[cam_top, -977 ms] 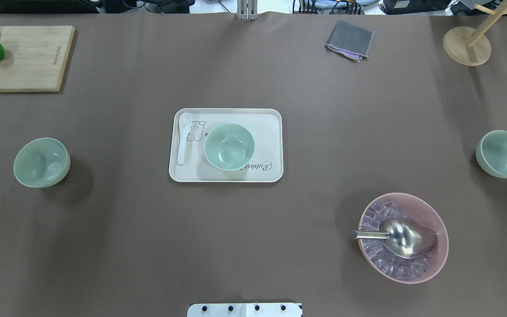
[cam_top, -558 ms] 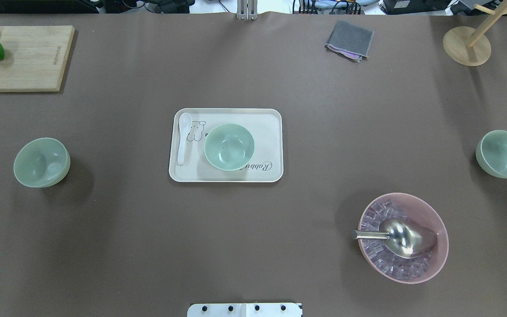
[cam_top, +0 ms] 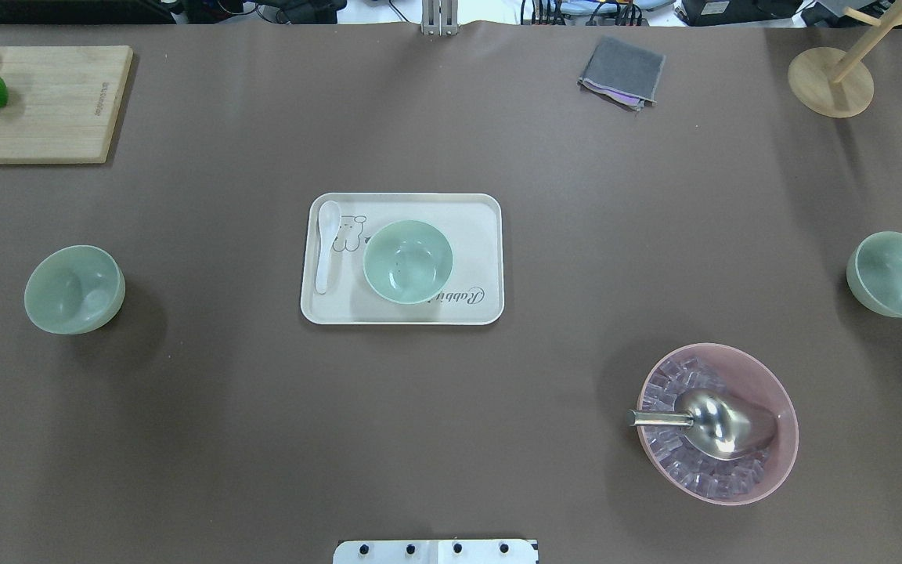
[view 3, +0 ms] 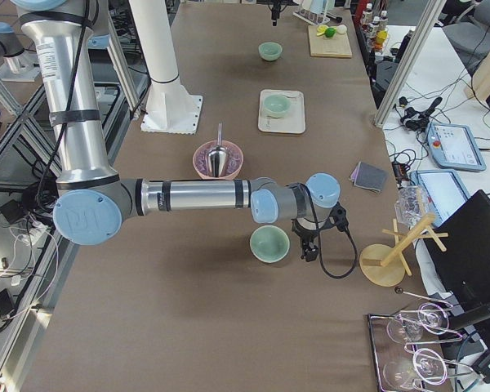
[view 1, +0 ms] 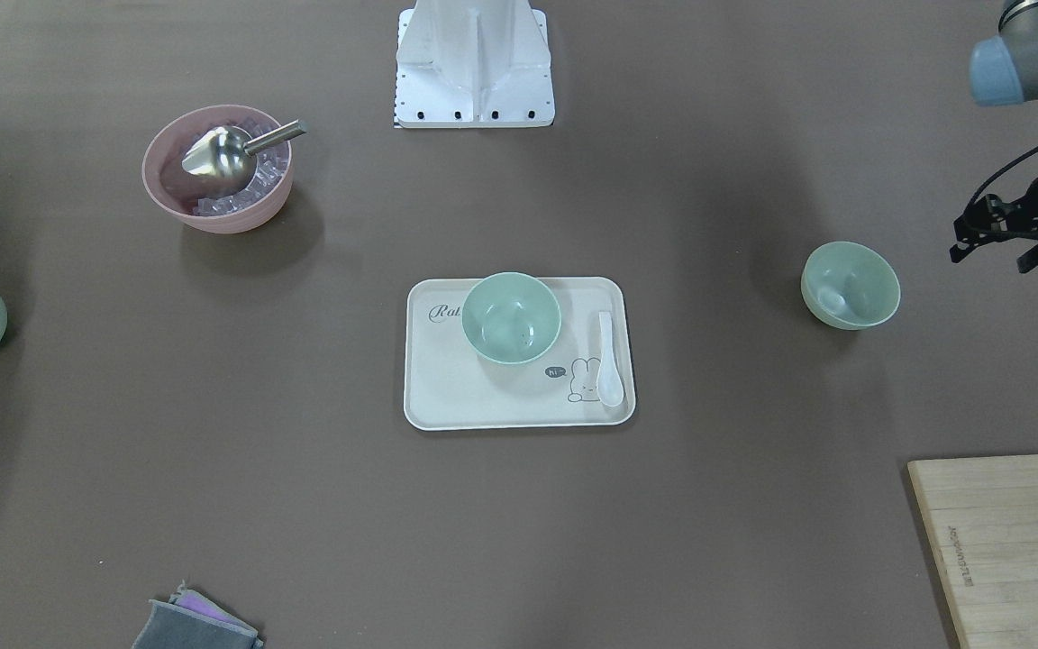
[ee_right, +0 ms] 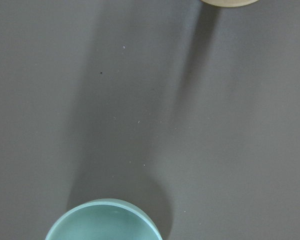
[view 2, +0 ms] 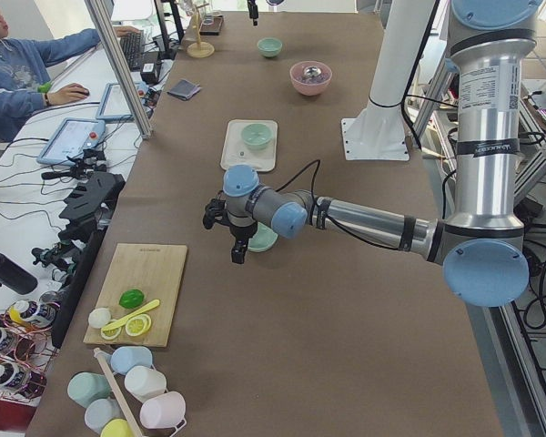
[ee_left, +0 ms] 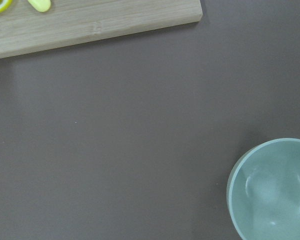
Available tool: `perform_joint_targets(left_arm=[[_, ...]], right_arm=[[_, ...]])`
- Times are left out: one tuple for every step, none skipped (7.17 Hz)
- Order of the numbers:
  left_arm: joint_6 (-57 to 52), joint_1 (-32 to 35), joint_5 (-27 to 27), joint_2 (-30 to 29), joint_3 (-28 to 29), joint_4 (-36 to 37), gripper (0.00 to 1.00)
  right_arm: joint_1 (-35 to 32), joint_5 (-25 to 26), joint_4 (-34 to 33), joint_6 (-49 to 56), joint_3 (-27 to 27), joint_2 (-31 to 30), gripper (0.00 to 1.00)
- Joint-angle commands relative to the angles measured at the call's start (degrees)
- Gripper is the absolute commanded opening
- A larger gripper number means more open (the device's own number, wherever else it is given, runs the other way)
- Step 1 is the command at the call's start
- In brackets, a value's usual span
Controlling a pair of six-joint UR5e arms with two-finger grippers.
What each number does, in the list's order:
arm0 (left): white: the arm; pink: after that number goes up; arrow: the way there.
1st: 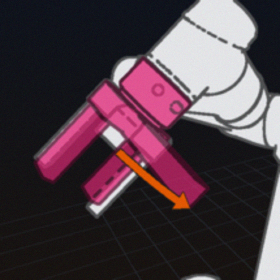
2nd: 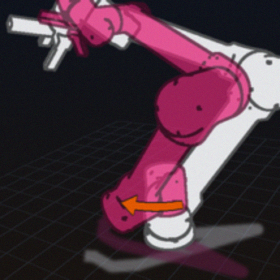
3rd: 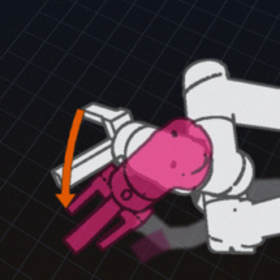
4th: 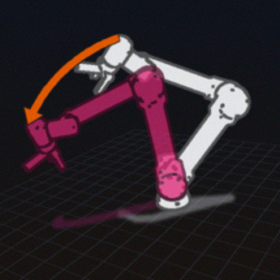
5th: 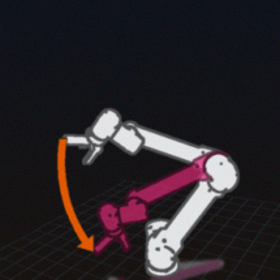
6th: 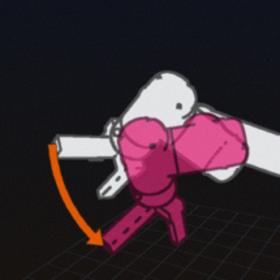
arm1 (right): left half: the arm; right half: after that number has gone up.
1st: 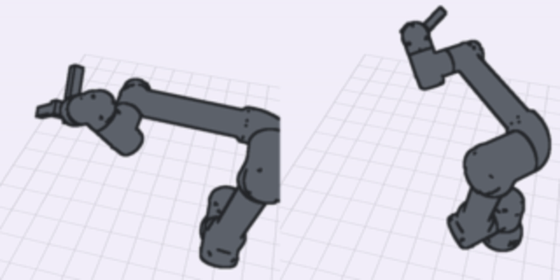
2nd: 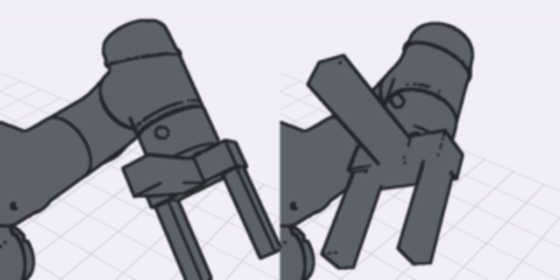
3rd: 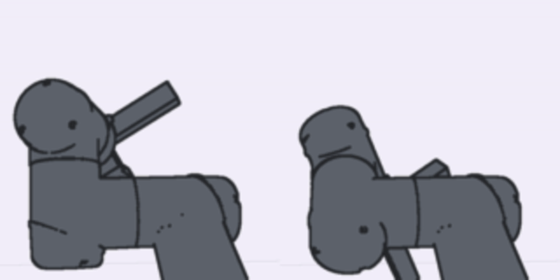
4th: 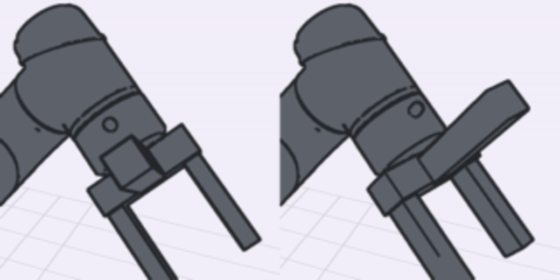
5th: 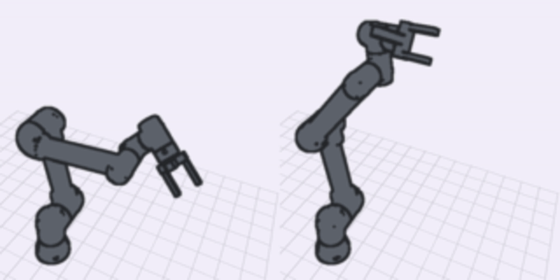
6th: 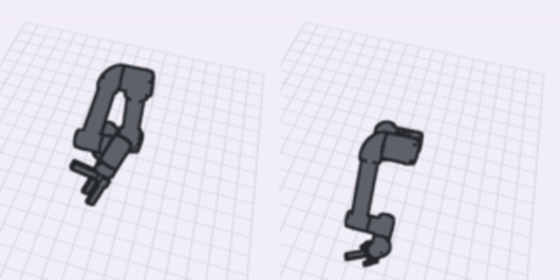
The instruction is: Stack green bowls together
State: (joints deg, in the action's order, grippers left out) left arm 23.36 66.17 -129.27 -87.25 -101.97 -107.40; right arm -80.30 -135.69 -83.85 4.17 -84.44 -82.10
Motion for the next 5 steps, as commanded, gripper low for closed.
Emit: perform_joint_targets(left_arm=[[6.3, -5.8, 0.9, -0.7, 4.4, -7.2, 0.87], [7.9, -7.7, 0.9, -0.9, 6.8, -10.3, 0.84], [9.4, -8.4, 0.9, -1.1, 7.9, -12.4, 0.68], [9.7, -8.5, 0.6, -1.1, 8.1, -12.6, 0.62], [9.7, -8.5, 0.4, -1.2, 8.1, -12.6, 0.40]], right_arm=[[0.8, 0.0, 0.0, 0.1, 0.8, -0.3, 1.00], [0.9, 0.0, 0.0, 0.1, 0.9, -0.3, 1.00], [1.0, 0.0, 0.0, 0.1, 0.9, -0.3, 1.00], [1.1, 0.1, 0.0, 0.1, 0.9, -0.3, 1.00], [1.1, 0.0, 0.0, 0.1, 0.9, -0.3, 1.00]])
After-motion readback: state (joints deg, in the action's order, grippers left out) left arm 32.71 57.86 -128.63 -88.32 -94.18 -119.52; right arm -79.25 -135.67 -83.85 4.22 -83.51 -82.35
